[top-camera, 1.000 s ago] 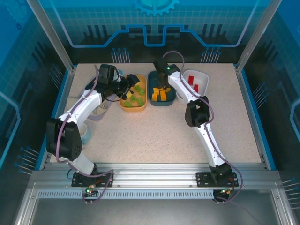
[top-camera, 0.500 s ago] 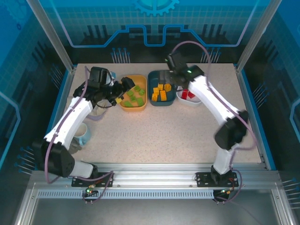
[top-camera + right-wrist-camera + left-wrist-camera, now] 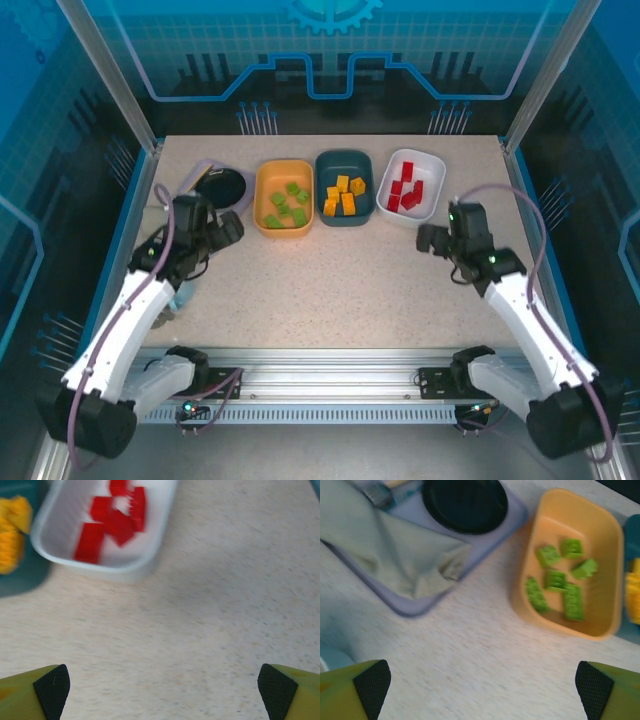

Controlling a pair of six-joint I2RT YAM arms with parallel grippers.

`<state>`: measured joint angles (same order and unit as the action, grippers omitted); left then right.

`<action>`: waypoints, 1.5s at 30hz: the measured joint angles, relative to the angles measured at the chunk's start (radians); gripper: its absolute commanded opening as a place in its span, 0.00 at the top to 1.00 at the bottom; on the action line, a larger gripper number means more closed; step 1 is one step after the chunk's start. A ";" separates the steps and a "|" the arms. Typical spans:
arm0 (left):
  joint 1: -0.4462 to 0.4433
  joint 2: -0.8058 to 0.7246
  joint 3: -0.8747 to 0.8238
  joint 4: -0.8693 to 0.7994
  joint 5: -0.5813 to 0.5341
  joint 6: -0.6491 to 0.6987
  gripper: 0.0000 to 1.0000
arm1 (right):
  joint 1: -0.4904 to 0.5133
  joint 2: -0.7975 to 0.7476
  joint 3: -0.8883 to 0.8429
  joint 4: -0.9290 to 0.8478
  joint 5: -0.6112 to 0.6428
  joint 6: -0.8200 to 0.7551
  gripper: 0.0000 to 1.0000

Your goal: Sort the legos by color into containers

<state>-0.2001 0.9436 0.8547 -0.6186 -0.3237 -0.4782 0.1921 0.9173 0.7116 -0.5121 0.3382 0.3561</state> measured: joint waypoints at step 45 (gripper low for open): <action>0.204 0.557 -0.433 1.334 0.188 0.423 0.01 | -0.158 0.575 -0.293 1.257 -0.263 -0.323 0.00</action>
<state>0.0036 1.5009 0.4217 0.7155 -0.1356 -0.0555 0.0345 1.4918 0.4187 0.7452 0.0753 0.0326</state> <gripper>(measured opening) 0.989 0.997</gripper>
